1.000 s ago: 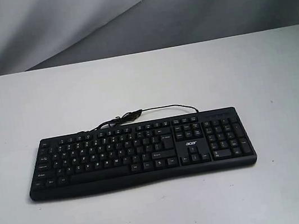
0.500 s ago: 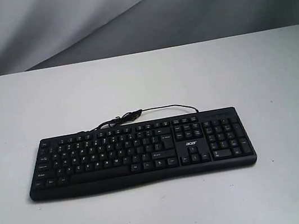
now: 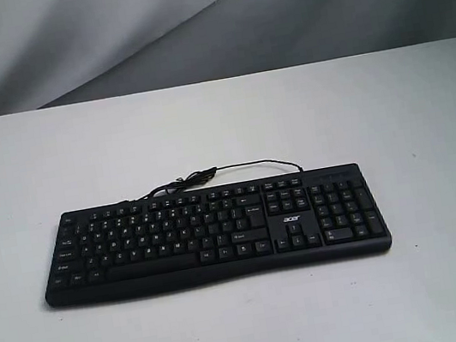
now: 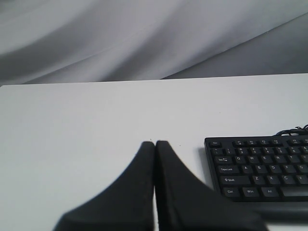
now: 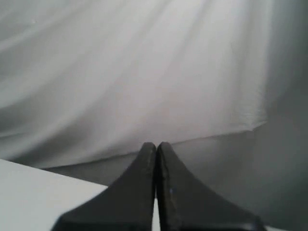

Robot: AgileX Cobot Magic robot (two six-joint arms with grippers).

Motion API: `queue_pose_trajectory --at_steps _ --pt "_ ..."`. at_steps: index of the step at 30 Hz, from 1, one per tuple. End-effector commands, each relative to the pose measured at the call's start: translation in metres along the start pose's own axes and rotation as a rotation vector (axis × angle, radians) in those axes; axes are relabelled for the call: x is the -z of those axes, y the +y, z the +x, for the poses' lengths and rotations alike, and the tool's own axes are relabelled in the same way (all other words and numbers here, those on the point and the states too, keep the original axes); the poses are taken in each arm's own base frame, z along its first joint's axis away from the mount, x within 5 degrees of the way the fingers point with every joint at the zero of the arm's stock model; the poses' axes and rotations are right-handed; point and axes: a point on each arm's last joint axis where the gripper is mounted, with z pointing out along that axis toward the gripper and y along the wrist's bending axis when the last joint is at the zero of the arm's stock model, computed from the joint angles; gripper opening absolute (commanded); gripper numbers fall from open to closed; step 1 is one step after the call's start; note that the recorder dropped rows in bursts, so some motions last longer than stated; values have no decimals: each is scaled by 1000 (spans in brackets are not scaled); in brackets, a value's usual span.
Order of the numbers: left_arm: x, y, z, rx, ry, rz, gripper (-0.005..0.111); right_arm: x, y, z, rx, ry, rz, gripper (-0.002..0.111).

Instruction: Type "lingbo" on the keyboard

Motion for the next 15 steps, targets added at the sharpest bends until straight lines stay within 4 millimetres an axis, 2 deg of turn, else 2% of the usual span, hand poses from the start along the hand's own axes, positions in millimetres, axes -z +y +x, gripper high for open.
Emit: queue_pose_trajectory --at_steps 1,3,6,10,15 --pt "0 0 1 12 -3 1 1 26 -12 33 17 67 97 0" --pt "0 0 1 12 -3 1 1 41 -15 46 -30 57 153 0" --pt "0 0 1 12 -3 1 1 61 -17 53 -87 -13 214 0" --pt "0 0 1 12 -3 1 1 82 -14 50 -100 -130 236 0" --pt "0 0 1 12 -3 1 1 104 -3 46 2 -214 178 0"
